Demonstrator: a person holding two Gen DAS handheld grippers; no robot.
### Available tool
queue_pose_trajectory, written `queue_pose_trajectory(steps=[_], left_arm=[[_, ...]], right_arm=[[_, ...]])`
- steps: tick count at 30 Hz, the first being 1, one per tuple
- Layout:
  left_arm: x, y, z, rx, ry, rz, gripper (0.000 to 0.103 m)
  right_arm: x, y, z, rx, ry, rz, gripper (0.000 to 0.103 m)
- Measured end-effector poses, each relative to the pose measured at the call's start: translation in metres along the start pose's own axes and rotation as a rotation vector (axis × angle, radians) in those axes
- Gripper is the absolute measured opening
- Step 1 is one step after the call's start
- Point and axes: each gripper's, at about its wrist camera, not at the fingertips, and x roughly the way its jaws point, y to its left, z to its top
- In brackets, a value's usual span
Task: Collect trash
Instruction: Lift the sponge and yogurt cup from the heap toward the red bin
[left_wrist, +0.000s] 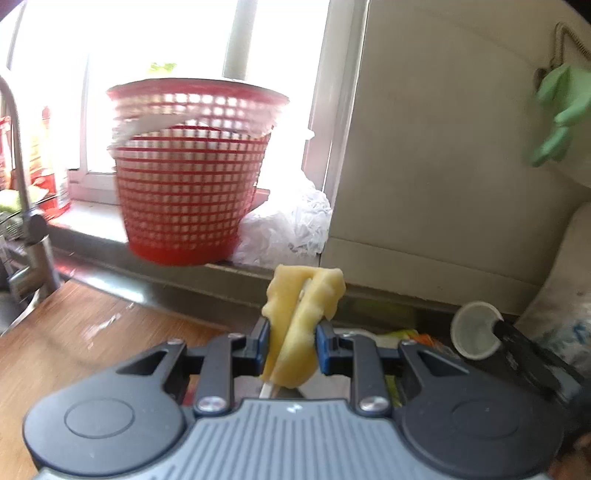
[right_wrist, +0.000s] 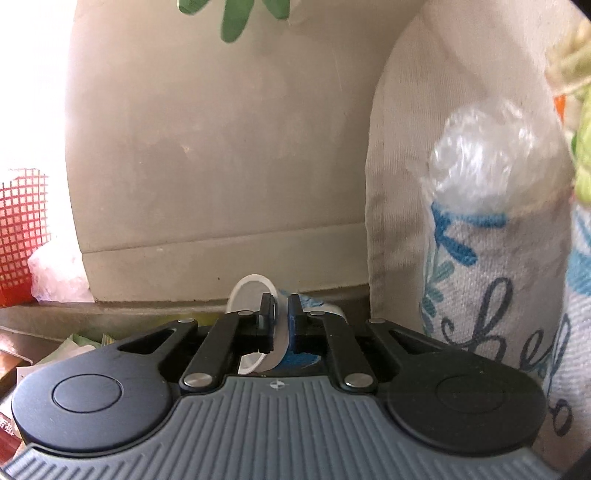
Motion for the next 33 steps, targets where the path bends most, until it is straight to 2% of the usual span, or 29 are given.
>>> queue_pose_trajectory(steps=[9, 17, 25, 29, 33], left_arm=[[-0.077, 0.012, -0.047, -0.067, 0.026, 0.019, 0.024], [-0.142, 0.025, -0.081, -0.105, 0.020, 0.064, 0.024], [-0.206, 0.051, -0.112, -0.136, -0.007, 0.157, 0.025], [-0.232, 0.069, -0.128, -0.174, 0.009, 0.218, 0.025], [-0.253, 0.087, -0.144, -0.224, 0.026, 0.276, 0.025]], right_arm=[[-0.029, 0.013, 0.010, -0.004, -0.082, 0.052, 0.003], [-0.076, 0.037, 0.031, 0.075, -0.103, 0.240, 0.003], [-0.134, 0.058, 0.030, 0.174, -0.029, 0.452, 0.003], [-0.163, 0.062, 0.008, 0.237, 0.089, 0.570, 0.003], [-0.187, 0.076, -0.006, 0.217, 0.178, 0.672, 0.003]])
